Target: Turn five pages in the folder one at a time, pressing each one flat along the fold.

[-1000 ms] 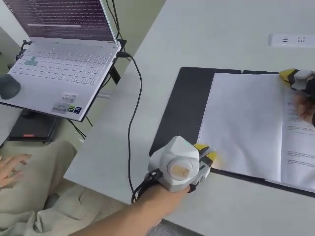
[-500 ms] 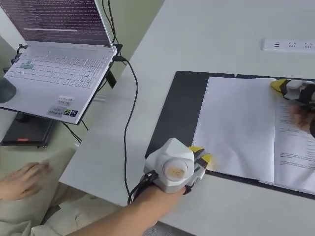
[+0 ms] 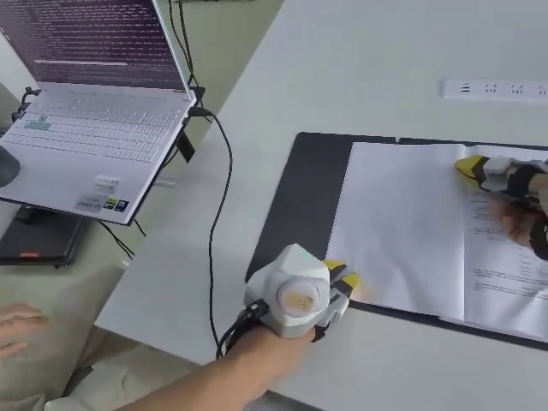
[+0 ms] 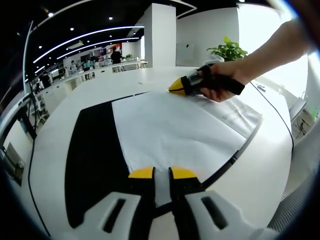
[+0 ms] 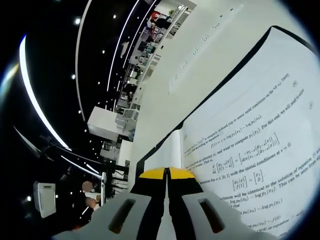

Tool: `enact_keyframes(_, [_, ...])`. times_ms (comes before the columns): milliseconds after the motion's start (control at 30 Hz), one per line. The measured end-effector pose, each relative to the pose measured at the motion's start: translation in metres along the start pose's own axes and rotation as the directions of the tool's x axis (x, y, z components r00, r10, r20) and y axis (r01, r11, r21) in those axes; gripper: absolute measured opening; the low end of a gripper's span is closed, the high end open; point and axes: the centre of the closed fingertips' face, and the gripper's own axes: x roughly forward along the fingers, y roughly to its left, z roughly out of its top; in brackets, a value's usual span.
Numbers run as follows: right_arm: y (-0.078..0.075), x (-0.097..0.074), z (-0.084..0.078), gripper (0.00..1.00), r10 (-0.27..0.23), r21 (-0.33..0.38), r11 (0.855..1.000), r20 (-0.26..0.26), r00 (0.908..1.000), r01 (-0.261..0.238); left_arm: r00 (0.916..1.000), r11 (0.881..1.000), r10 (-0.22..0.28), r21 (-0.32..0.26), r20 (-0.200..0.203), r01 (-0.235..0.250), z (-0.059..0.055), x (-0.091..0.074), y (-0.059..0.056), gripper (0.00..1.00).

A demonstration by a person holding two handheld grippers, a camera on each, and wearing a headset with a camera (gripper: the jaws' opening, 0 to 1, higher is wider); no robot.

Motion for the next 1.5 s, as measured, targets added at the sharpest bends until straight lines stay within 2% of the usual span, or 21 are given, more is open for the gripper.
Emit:
enact_keyframes(633, [0.003,-0.018,-0.027,0.00,0.051,0.015,0.999,-0.095,0.9941,-0.050,1.0000,1.000,0.000,0.002,-0.006,0.000,-0.001,0.000,0.000,0.10])
enact_keyframes(967, [0.008,-0.034,-0.049,0.00,0.079,0.003,0.997,-0.158,0.9842,-0.080,1.0000,1.000,0.000,0.005,-0.005,0.000,-0.001,0.000,0.000,0.10])
enact_keyframes(1300, [0.008,-0.048,-0.062,0.00,0.096,0.018,0.995,-0.172,0.9805,-0.094,1.0000,1.000,-0.003,0.008,-0.007,0.003,-0.001,0.000,0.000,0.10])
enact_keyframes(1400, [0.008,-0.052,-0.072,0.00,0.106,0.011,0.994,-0.208,0.9723,-0.106,1.0000,1.000,-0.005,0.011,-0.006,0.005,-0.001,0.001,0.000,0.10])
enact_keyframes(1500, [0.009,-0.056,-0.078,0.00,0.108,0.007,0.994,-0.218,0.9699,-0.109,1.0000,1.000,-0.002,0.007,0.000,0.002,-0.001,0.001,0.000,0.10])
